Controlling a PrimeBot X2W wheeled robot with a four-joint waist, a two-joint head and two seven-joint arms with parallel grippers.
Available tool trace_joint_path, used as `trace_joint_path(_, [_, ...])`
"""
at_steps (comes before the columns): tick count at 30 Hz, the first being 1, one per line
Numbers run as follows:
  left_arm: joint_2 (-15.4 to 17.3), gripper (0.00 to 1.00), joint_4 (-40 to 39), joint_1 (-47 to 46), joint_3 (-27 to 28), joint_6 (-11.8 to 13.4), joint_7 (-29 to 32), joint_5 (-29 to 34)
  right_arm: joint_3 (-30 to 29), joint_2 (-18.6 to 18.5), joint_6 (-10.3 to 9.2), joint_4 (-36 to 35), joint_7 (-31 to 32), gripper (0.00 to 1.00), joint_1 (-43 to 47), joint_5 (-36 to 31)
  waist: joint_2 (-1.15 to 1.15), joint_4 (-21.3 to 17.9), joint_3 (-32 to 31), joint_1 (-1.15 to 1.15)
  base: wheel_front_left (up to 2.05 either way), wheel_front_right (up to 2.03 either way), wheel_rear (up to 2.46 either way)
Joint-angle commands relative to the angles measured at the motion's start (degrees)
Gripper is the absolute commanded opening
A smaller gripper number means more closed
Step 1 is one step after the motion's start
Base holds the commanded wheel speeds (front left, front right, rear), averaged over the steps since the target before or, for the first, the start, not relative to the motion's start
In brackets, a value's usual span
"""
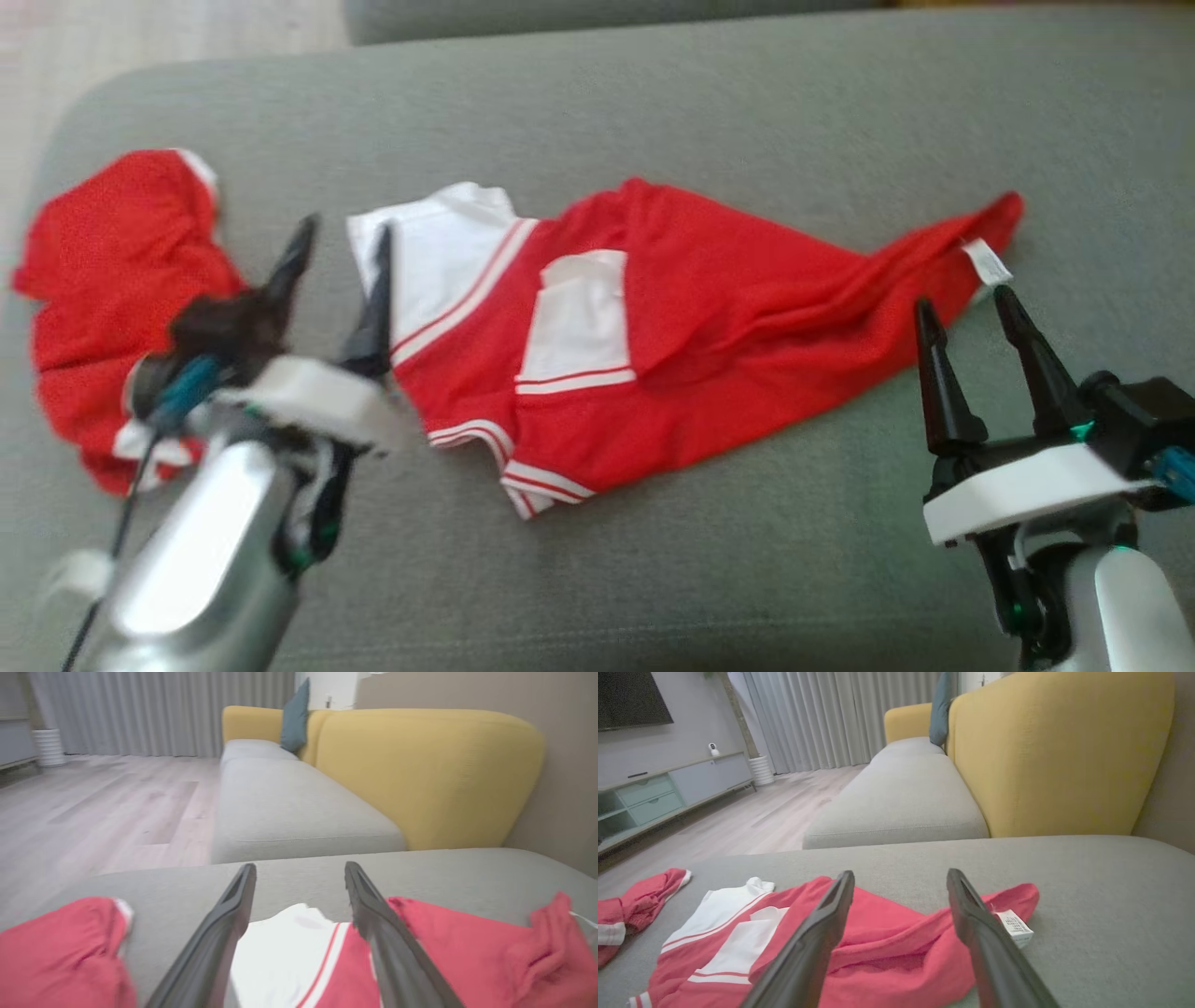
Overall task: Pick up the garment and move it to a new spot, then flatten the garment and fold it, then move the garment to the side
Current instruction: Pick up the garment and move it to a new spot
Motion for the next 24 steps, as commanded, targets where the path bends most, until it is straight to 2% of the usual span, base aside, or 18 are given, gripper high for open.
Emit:
trace_joint_path(1, [2.20, 1.00, -2.32, -0.58, 3.57, -0.09, -0.68, -0.29, 1.09, -0.30, 0.44, -2.17, 0.24, 1.00, -0.13, -0.36, 0.00, 2.23, -1.92, 0.00, 0.00, 0.00, 0.00])
trace_joint_path(6, [4.12, 1.00, -5.12, 6.09, 8.14, -2.07, -0.69, 0.53, 0.89, -0.30, 0.44, -1.79, 0.81, 1.00, 0.88, -1.34, 0.00, 3.56, -3.48, 0.00, 0.00, 0.00, 0.00])
trace_joint_path(10, [4.74, 1.00, -7.01, 10.73, 9.00, -3.00, -0.69, 2.14, 0.79, -0.30, 0.44, -1.35, 1.20, 1.00, 1.99, -1.75, 0.00, 3.61, -5.07, 0.00, 0.00, 0.00, 0.00])
trace_joint_path(24, [6.12, 1.00, -12.45, 20.19, 8.77, -0.48, -0.59, 6.10, -0.33, -0.30, 0.44, -2.07, 1.97, 1.00, 6.70, -0.62, 0.00, 2.65, -9.23, 0.00, 0.00, 0.00, 0.00])
